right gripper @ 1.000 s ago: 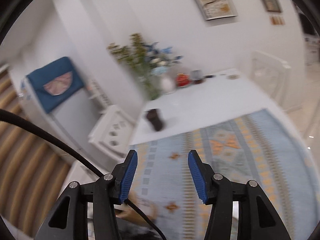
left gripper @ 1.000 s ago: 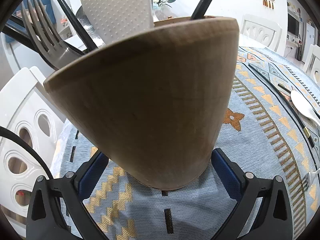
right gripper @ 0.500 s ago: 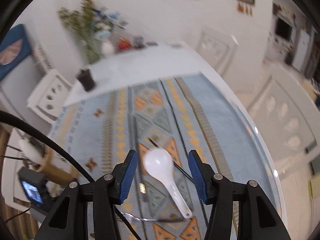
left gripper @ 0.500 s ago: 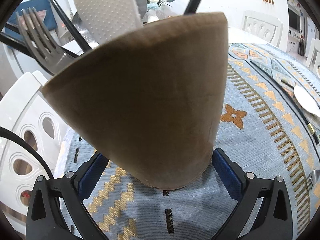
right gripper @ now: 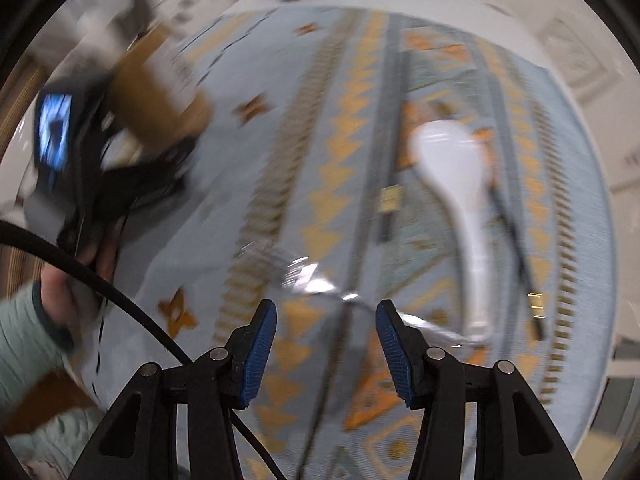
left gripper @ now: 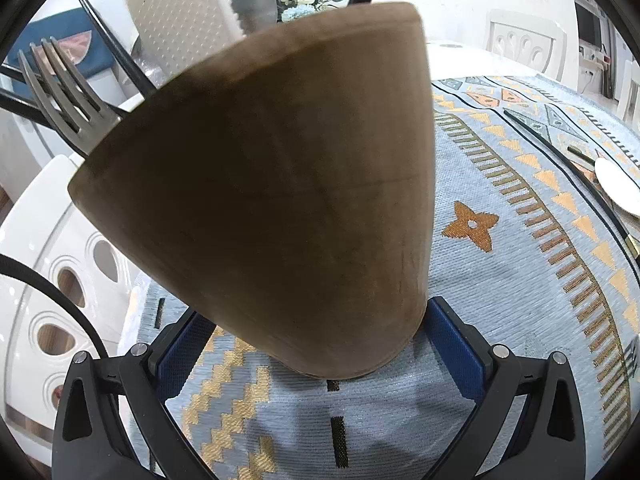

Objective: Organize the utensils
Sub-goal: 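Move the right gripper back down to another silver fork in the pile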

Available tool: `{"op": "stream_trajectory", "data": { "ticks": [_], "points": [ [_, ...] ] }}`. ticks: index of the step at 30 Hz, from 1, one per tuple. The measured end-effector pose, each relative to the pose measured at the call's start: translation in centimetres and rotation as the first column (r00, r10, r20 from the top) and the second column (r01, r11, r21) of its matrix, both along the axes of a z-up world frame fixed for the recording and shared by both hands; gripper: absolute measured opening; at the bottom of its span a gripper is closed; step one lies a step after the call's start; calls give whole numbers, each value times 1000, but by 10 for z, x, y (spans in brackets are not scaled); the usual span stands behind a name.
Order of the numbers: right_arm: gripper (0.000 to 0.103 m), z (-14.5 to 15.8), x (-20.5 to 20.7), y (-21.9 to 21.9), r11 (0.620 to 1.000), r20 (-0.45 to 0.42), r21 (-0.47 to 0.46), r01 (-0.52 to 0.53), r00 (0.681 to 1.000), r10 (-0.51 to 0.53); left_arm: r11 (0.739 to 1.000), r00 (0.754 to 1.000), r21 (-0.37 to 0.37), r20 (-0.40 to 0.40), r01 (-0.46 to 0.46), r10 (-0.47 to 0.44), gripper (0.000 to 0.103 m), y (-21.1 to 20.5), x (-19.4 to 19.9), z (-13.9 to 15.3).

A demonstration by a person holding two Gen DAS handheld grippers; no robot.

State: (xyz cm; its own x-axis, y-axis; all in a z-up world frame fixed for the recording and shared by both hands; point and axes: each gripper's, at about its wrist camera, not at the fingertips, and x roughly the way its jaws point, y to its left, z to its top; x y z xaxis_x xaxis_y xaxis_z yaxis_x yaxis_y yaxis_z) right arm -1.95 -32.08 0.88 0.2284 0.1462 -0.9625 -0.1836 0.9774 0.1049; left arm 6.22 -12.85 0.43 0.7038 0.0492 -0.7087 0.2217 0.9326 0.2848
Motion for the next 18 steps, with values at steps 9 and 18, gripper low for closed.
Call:
{"op": "stream_trajectory", "data": {
  "ticks": [9, 18],
  "points": [
    [44, -27, -2, 40, 942, 137, -309, -131, 974, 181, 1000, 1000, -2, 1, 0, 0, 103, -9, -7, -2],
    [12, -23, 68, -19, 967, -7, 100, 236, 972, -237, 999, 1000, -46, -26, 4, -5, 103, 3, -1, 0]
  ]
}}
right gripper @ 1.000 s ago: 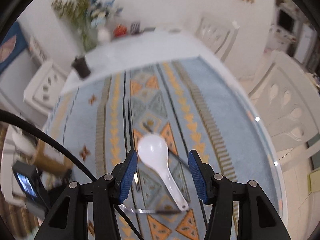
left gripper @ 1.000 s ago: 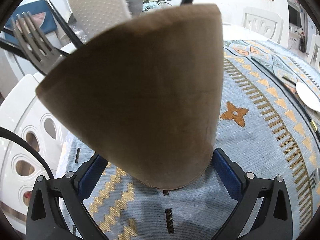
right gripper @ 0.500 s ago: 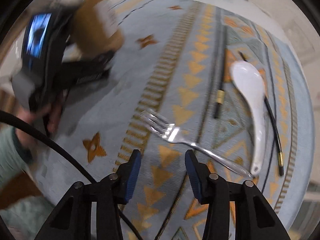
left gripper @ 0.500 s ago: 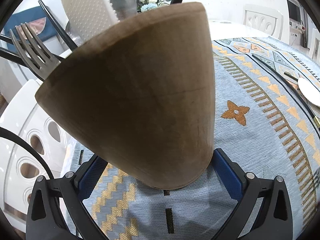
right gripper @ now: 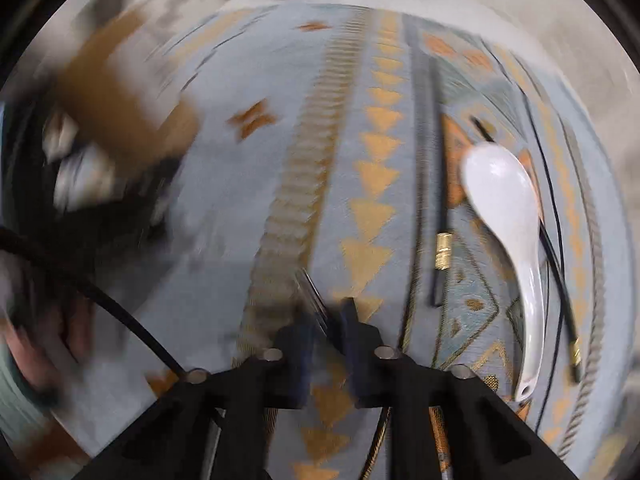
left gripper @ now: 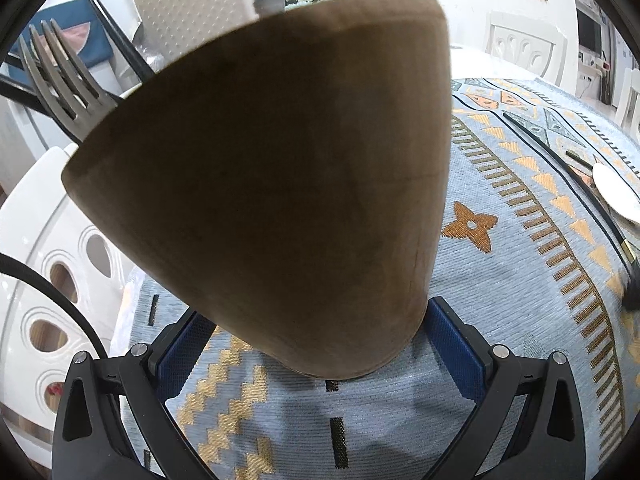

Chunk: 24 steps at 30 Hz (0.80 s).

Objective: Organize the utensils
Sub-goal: 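Move the right gripper back down to another silver fork in the pile, then close the right gripper on the silver fork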

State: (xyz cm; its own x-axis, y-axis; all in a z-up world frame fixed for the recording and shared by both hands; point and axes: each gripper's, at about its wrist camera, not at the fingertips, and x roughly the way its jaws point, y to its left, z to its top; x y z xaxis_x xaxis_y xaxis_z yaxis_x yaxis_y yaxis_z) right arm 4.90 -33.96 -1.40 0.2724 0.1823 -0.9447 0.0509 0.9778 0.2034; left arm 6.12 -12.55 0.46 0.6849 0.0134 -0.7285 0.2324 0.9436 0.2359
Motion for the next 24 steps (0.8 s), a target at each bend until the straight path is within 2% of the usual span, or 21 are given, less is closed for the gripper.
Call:
{"op": "stream_trajectory", "data": {
  "ticks": [3, 6, 10, 12, 14, 20, 24],
  "points": [
    [12, 1, 12, -36, 981, -19, 136, 141, 990, -139, 1000, 1000, -22, -10, 2, -2, 103, 5, 3, 1],
    [12, -4, 15, -61, 956, -51, 187, 224, 974, -219, 999, 1000, -42, -21, 4, -5, 103, 11, 5, 2],
    [12, -2, 2, -65, 939, -76, 211, 270, 963, -260, 999, 1000, -41, -21, 3, -4, 103, 13, 6, 2],
    [12, -3, 0, -69, 939, -77, 218, 265, 964, -254, 999, 1000, -35, -19, 3, -3, 103, 11, 6, 3],
    [12, -7, 0, -62, 953, -91, 177, 246, 968, -233, 1000, 1000, -31, -17, 3, -3, 103, 14, 7, 5],
    [12, -9, 1, -52, 984, -126, 135, 118, 987, -101, 1000, 1000, -25, -13, 2, -2, 103, 15, 8, 5],
    [10, -8, -1, -51, 990, -99, 118, 72, 993, -61, 1000, 1000, -28, -19, 2, -2, 103, 12, 9, 4]
  ]
}}
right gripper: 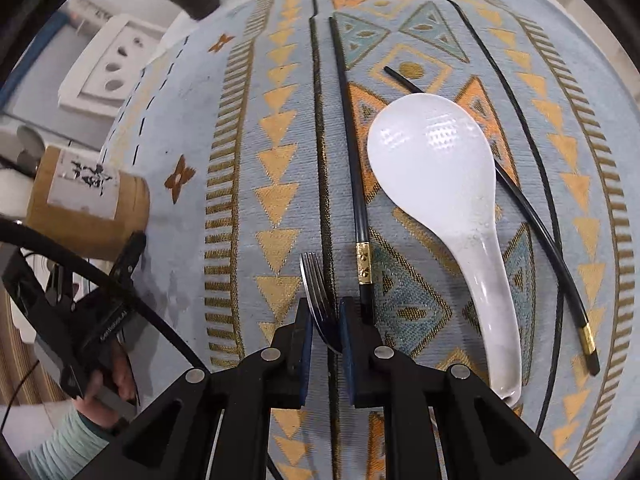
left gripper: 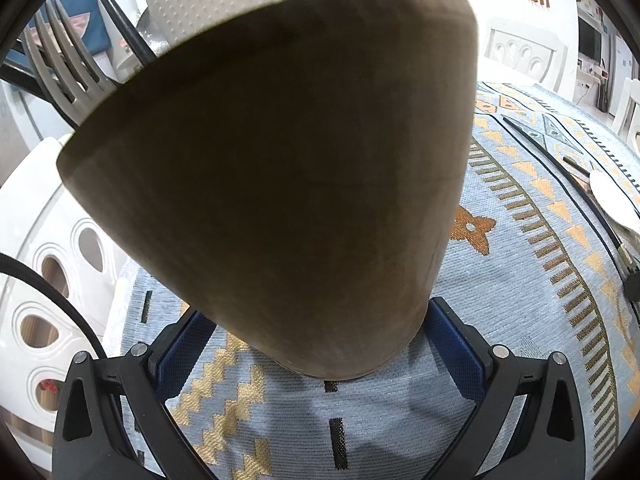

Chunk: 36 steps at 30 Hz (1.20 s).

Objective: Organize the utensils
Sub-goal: 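Close the right gripper on the silver fork, then lift the silver fork with the right gripper toward the wooden cup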

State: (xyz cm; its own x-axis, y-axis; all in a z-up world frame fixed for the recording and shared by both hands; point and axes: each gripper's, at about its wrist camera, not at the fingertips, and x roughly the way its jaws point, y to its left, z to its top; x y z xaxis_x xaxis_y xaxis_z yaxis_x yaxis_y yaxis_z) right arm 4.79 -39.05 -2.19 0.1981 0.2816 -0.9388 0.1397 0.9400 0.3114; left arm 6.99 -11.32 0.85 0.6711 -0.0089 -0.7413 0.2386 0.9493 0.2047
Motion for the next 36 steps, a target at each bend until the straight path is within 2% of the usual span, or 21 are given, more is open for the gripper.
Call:
{"op": "stream_trajectory", "data": {
  "ticks": [2, 4, 8, 13, 17, 20, 21, 24, 26, 28, 29, 30, 32, 34, 36],
  "points": [
    [8, 4, -3, 3, 1000, 19, -24, -6, 1000, 6, 1000, 1000, 6, -1, -1, 1, 103, -5, -1, 1],
    [6, 12, -3, 3, 1000, 55, 23, -1, 999, 0, 1000, 1000, 5, -2, 0, 0, 103, -5, -1, 0],
    [2, 47, -5, -4, 984, 184, 177, -6, 983, -27, 1000, 1000, 6, -4, -1, 1, 103, -6, 2, -1],
    [3, 84, -2, -5, 962, 292, 271, -27, 955, -55, 1000, 1000, 10, -9, -1, 1, 103, -9, 3, -3],
    [2, 97, 1, 1, 958, 334, 284, -35, 940, -65, 1000, 1000, 11, -9, 0, 1, 103, -11, 3, -4],
    [2, 81, 18, 5, 978, 285, 206, -19, 958, -42, 1000, 1000, 11, -8, -1, 1, 103, -11, 3, -5],
    [3, 65, 24, 6, 982, 221, 187, -4, 975, -39, 1000, 1000, 11, -8, -1, 1, 103, -11, 3, -5],
    [3, 31, 31, -1, 980, 72, 194, 34, 996, -49, 1000, 1000, 13, -7, -1, 1, 103, -10, 4, -5],
    [4, 22, 31, 1, 974, 45, 223, 46, 997, -58, 1000, 1000, 12, -7, 0, 0, 103, -10, 3, -6],
    [10, 21, 33, 7, 972, 43, 233, 37, 998, -48, 1000, 1000, 10, -9, 0, 0, 103, -10, 3, -5],
    [21, 21, 34, 12, 974, 51, 226, 24, 998, -37, 1000, 1000, 10, -9, 0, 0, 103, -10, 3, -5],
    [37, 23, 37, 18, 977, 66, 215, 8, 998, -23, 1000, 1000, 11, -8, 0, 0, 103, -11, 3, -5],
    [53, 29, 41, 29, 981, 110, 190, -27, 994, 6, 1000, 1000, 10, -9, 0, 0, 103, -10, 4, -5],
    [53, 28, 48, 45, 986, 144, 142, -82, 988, 61, 1000, 1000, 10, -9, 0, 0, 103, -11, 3, -5],
    [53, 19, 55, 66, 988, 107, 57, -143, 985, 136, 1000, 1000, 10, -8, 0, 0, 103, -11, 3, -5]
  ]
}}
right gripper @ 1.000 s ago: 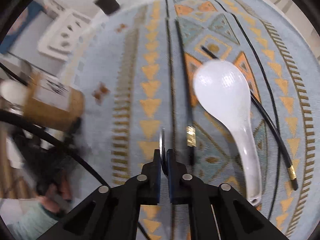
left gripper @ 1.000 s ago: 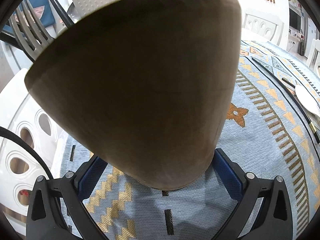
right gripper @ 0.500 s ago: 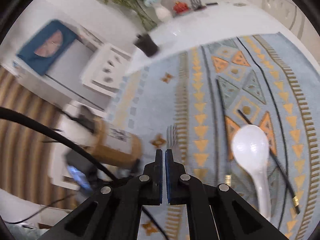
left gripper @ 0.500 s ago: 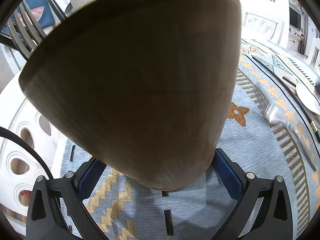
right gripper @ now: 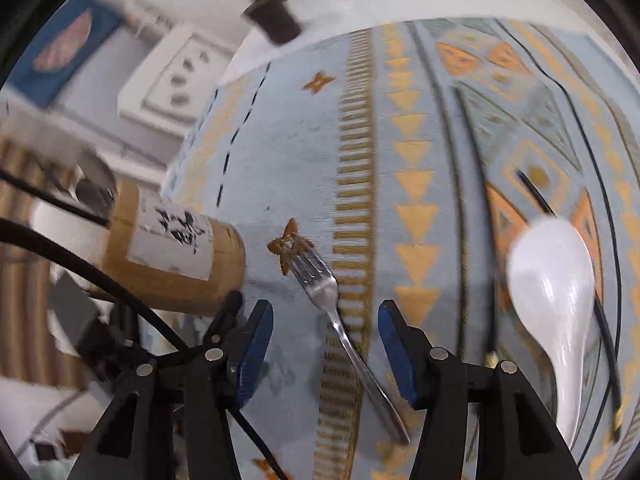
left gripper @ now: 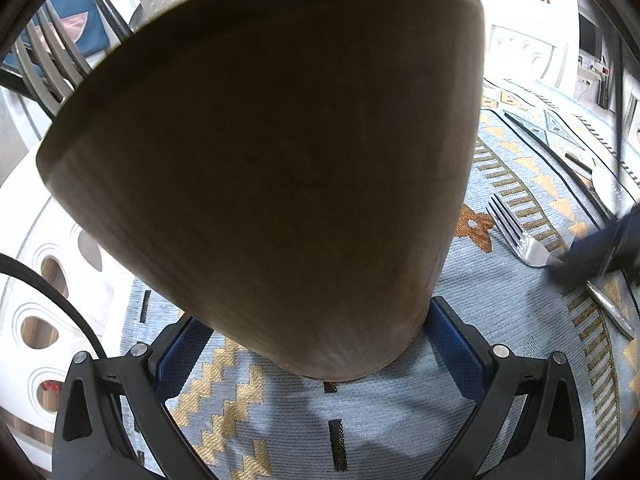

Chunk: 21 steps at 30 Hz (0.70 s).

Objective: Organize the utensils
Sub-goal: 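Lift the silver fork with the right gripper toward the wooden cup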

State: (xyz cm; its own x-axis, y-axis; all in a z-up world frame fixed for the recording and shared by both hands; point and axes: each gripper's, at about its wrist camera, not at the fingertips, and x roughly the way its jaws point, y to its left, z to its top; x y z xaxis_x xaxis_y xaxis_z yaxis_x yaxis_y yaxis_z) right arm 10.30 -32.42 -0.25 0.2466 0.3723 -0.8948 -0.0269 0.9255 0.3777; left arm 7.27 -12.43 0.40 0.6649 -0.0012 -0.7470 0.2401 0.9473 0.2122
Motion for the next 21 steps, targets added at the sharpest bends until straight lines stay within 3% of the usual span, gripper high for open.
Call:
{"op": "stream_trajectory", "data": {
  "ticks": [2, 3, 5, 6, 8, 11, 21],
  "points": [
    [55, -19, 1, 24, 991, -59, -104, -81, 995, 75, 1000, 1000, 2, 1, 0, 0, 103, 0, -1, 0],
    [54, -15, -5, 39, 975, 20, -197, -106, 994, 112, 1000, 1000, 6, 1, -1, 1, 103, 0, -1, -1],
    [41, -19, -14, 61, 934, 71, -323, -153, 980, 185, 1000, 1000, 8, 3, -1, 1, 103, 0, -1, -2],
    [24, -18, -17, 62, 938, 110, -321, -133, 978, 176, 1000, 1000, 8, 3, -1, 1, 103, 0, -1, -2],
    [12, -19, -17, 53, 961, 121, -261, -87, 985, 122, 1000, 1000, 10, 3, -1, 1, 103, -1, -1, -3],
    [3, -19, -18, 23, 996, 118, -84, -23, 992, 33, 1000, 1000, 11, 4, -1, 1, 103, 0, -1, -5],
    [3, 6, -32, -27, 986, 125, 123, 115, 984, -130, 1000, 1000, 11, 3, -1, 1, 103, -2, -2, -5]
  ]
}}
